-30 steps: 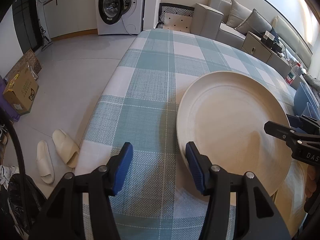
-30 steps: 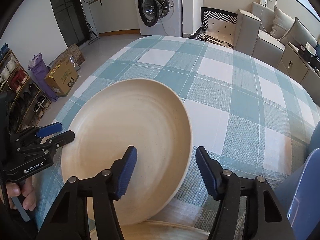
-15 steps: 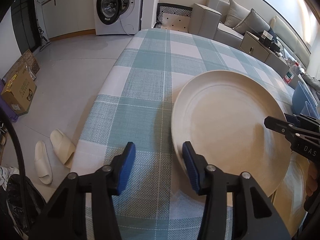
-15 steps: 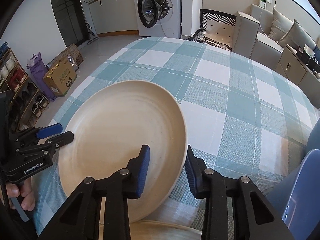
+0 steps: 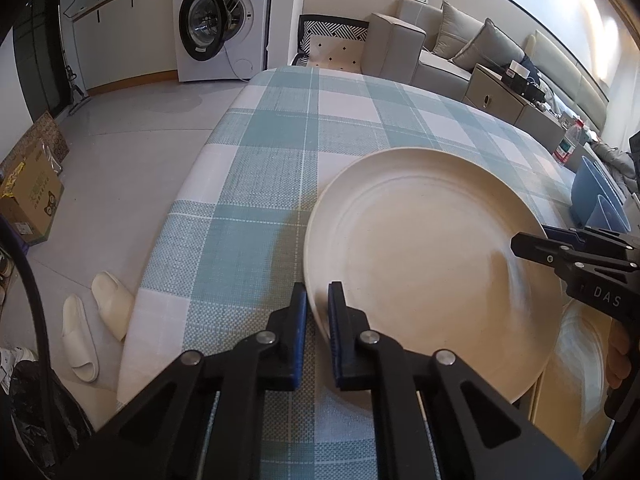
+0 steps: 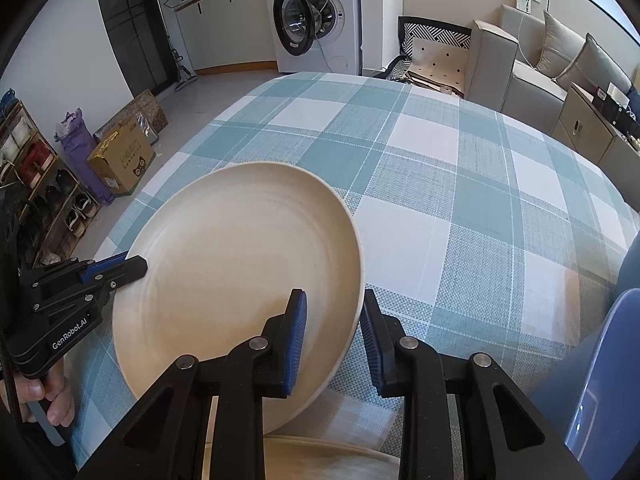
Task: Organize plates and bowls
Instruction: 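Lift and carry the held cream plate toward the plate stack with both tools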
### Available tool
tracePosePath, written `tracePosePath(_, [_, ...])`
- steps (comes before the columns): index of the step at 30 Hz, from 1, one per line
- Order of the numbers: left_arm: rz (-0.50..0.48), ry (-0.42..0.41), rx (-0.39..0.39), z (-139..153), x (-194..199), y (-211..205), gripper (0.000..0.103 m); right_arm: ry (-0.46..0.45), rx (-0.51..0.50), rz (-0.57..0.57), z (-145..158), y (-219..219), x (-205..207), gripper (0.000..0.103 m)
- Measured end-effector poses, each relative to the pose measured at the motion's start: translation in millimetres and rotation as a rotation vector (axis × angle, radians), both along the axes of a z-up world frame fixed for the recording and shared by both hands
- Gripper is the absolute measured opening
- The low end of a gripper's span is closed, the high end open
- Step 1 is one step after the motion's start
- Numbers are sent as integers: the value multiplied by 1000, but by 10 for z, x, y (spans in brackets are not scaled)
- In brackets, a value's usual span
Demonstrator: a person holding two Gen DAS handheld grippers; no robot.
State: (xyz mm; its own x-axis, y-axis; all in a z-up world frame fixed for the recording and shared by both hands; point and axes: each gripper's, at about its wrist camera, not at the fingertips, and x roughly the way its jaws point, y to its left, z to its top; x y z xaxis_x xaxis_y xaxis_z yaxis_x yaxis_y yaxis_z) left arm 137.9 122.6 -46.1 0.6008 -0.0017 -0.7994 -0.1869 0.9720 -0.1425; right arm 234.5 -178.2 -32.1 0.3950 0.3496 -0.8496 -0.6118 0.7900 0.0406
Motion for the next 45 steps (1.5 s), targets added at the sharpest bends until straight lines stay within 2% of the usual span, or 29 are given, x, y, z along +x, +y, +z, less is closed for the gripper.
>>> tracePosePath(24, [-1,-29,37,130,-53,-77,8,-65,53,-11,215,-77,-106,28])
tracePosePath(45, [-3,-115,50,488,-212,-134,8,-135,104,-21,630,-236,-398,28])
